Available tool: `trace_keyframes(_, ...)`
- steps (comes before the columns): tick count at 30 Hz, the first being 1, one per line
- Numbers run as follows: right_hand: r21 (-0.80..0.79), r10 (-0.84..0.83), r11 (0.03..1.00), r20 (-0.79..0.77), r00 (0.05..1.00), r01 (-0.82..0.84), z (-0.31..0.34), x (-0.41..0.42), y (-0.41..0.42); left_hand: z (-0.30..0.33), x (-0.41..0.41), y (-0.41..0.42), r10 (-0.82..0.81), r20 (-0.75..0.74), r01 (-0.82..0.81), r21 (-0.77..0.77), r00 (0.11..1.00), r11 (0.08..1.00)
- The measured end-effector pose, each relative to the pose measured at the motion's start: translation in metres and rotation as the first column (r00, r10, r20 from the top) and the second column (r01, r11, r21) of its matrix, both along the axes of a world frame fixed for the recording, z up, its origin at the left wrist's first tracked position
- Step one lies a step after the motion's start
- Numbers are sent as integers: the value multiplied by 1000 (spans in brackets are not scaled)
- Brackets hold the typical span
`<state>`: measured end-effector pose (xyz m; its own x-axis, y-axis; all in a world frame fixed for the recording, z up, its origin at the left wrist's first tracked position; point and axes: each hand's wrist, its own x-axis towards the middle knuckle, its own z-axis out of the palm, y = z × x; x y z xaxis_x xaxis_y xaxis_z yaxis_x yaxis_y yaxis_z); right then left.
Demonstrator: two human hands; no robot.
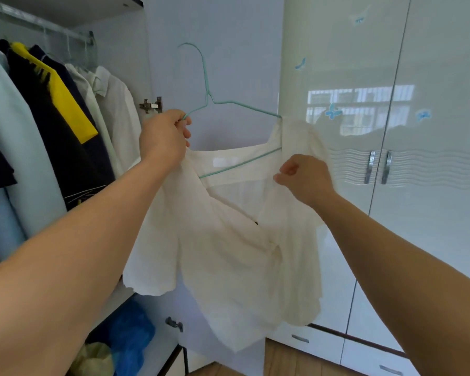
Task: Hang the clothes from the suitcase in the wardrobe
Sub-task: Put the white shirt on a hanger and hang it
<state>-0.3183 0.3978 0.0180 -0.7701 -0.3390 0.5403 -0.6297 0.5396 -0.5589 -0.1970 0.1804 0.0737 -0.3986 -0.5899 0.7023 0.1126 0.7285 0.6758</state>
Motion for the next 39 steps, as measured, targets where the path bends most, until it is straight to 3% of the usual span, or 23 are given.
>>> trace_keyframes(3, 290, 37, 954, 140, 989, -76, -12, 3, 4, 7, 1, -11, 2, -47, 0, 33, 999, 999)
trace_keyframes(5, 357, 5, 931, 180, 984, -70, -26, 3, -2, 14, 4, -20, 9, -82, -5, 44, 997, 999)
trace_keyframes(12, 215, -179, 963, 67, 982, 161, -49, 4, -50, 32, 23, -57, -23, -159, 32, 54, 987, 998)
trace_keyframes(15, 116, -142, 983, -23, 990, 144, -41, 12, -63, 33, 36, -75, 26, -149, -16, 66, 989, 998)
trace_keyframes(17, 52, -39, 998, 10, 999, 39, -32, 22, -72, 29, 44, -84, 83, -109, -75, 78, 991, 994)
trace_keyframes(19, -58, 89, 995, 144, 986, -82, -22, 32, -79, 21, 48, -88, 145, -76, -137, 100, 987, 985)
trace_keyframes(21, -220, 252, 957, 301, 920, -190, -14, 42, -86, 11, 52, -85, 173, -20, -171, 94, 985, 981)
trace_keyframes(23, -279, 344, 928, 379, 859, -248, -10, 54, -93, 0, 53, -79, 141, 72, -145, 47, 987, 988)
trace_keyframes(27, -266, 408, 909, 410, 816, -320, -11, 68, -108, -18, 47, -62, -42, 330, -1, 129, 943, 992)
trace_keyframes(30, -270, 447, 892, 401, 799, -363, -13, 75, -116, -31, 48, -43, -289, 389, 202, 248, 875, 947)
trace_keyframes(32, -298, 481, 873, 382, 789, -387, -13, 79, -118, -39, 52, -30, -462, 408, 361, 302, 787, 882)
trace_keyframes(34, -328, 498, 860, 376, 781, -390, -12, 81, -118, -47, 52, -26, -517, 502, 436, 280, 693, 856)
trace_keyframes(39, -354, 495, 859, 385, 779, -371, -15, 83, -115, -58, 40, -25, -267, 640, 296, 65, 720, 953)
